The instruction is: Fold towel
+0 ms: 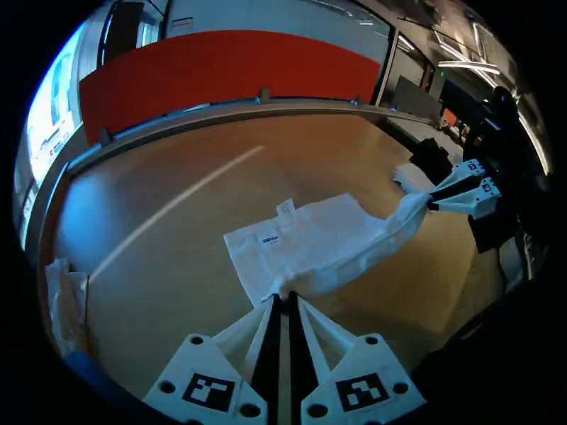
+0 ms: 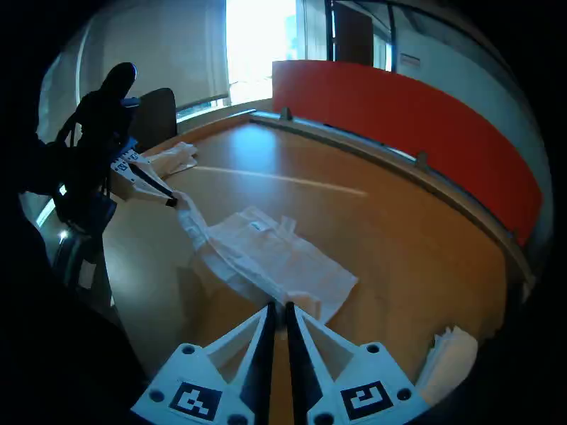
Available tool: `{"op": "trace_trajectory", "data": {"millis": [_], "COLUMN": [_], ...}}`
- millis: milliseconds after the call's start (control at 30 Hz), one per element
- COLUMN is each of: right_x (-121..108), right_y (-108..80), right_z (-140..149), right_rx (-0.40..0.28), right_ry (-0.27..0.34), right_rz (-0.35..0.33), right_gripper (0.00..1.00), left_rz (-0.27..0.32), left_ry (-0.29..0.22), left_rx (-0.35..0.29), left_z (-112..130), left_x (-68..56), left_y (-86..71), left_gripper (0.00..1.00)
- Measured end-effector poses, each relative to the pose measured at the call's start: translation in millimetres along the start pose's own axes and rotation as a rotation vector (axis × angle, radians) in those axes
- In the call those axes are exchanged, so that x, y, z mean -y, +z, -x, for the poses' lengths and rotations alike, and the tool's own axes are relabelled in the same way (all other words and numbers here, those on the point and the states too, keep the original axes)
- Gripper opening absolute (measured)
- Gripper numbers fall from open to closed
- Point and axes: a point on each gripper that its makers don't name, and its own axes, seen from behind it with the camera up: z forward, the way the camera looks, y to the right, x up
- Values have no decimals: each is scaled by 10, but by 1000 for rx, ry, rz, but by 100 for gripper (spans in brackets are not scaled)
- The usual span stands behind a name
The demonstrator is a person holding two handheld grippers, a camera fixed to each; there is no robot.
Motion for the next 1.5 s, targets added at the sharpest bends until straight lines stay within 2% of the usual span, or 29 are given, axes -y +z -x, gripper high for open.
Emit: {"op": "trace_trajectory", "data": {"millis": [300, 500, 900, 1300, 1500], "right_x": [-189, -307, -413, -555, -607], "right_y": [249, 390, 612, 871, 951], "right_z": [11, 18, 118, 217, 277], "right_rx": [22, 39, 71, 89, 102], "right_ry": [43, 30, 63, 116, 120], "right_rz": [21, 41, 45, 79, 95], "right_gripper": [11, 11, 11, 11, 12], "left_rz": [-38, -55, -73, -100, -114], "left_ry": [-19, -27, -31, -28, -32], "left_rx": [10, 15, 41, 41, 38], "left_z": [-9, -21, 16, -3, -9], "left_x": [127, 179, 314, 443, 499], "left_y": [265, 422, 671, 954, 1057], "left_gripper": [8, 8, 8, 8, 8]}}
